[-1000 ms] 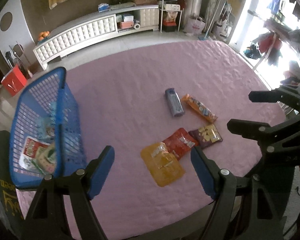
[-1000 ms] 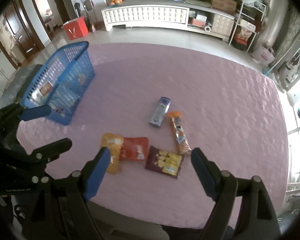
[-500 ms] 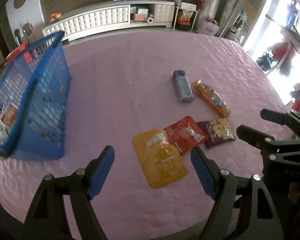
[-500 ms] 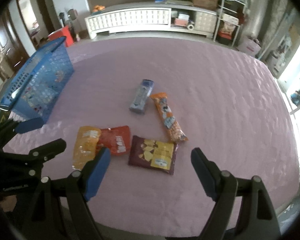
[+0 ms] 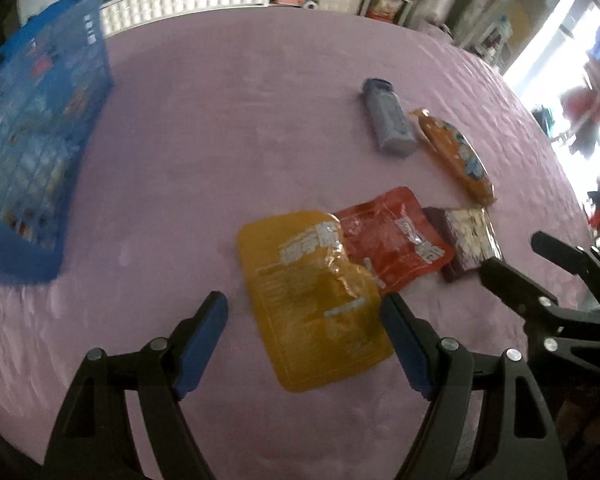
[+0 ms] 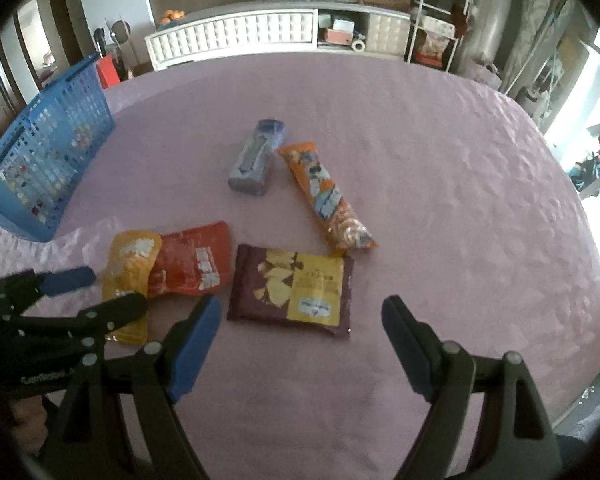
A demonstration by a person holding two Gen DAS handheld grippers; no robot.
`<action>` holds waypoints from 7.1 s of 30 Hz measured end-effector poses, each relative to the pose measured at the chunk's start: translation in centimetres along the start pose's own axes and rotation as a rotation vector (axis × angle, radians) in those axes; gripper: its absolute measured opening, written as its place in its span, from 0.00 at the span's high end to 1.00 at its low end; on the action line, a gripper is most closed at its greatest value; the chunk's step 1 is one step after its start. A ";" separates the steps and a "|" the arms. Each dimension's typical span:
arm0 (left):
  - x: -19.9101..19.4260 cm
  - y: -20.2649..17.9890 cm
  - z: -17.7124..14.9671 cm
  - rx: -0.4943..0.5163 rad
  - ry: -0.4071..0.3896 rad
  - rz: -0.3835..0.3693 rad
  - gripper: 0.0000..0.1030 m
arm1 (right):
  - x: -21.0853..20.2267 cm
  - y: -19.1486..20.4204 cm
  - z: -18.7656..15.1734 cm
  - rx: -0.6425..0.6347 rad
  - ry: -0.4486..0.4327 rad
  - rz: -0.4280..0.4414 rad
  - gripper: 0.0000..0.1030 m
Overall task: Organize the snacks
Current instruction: 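Grasp the yellow pouch with the left gripper, then lift the yellow pouch with the left gripper while the right grasps the red packet, then carry the yellow pouch and red packet with both grippers to the basket, then open both grippers to drop the yellow pouch and red packet into the basket, then move both grippers back toward the blue can and orange bar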
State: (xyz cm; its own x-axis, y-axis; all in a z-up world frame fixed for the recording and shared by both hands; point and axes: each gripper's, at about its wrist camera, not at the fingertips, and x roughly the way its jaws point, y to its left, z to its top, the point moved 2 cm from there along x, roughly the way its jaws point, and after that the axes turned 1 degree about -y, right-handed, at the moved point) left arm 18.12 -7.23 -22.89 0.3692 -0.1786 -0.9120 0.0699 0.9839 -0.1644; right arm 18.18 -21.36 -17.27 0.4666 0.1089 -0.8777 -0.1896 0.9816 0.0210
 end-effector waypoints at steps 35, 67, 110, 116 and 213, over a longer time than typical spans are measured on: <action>-4.6 1.3 -1.9 0.004 -0.108 0.019 0.79 | -2.0 0.9 0.8 -0.084 -0.014 0.086 0.17; -3.5 2.3 -1.9 -0.011 -0.076 -0.036 0.79 | 5.1 11.8 5.4 -1.112 0.195 0.497 0.17; -8.2 3.0 -3.7 -0.033 -0.206 -0.011 0.79 | 0.6 9.5 4.4 -0.774 0.036 0.372 0.98; -12.2 3.3 -3.6 -0.011 -0.283 -0.018 0.79 | -4.4 10.9 5.4 -0.768 -0.068 0.372 0.98; -25.9 9.1 5.2 0.186 -0.513 0.117 0.00 | -15.8 14.2 12.3 -0.338 -0.380 0.091 0.00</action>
State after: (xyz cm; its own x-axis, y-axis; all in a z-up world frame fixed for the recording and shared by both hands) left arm 13.99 6.37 1.15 0.7851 -0.0924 -0.6124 0.1465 0.9885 0.0387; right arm 18.80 -7.19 2.77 0.7042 0.3021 -0.6425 -0.4833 0.8669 -0.1221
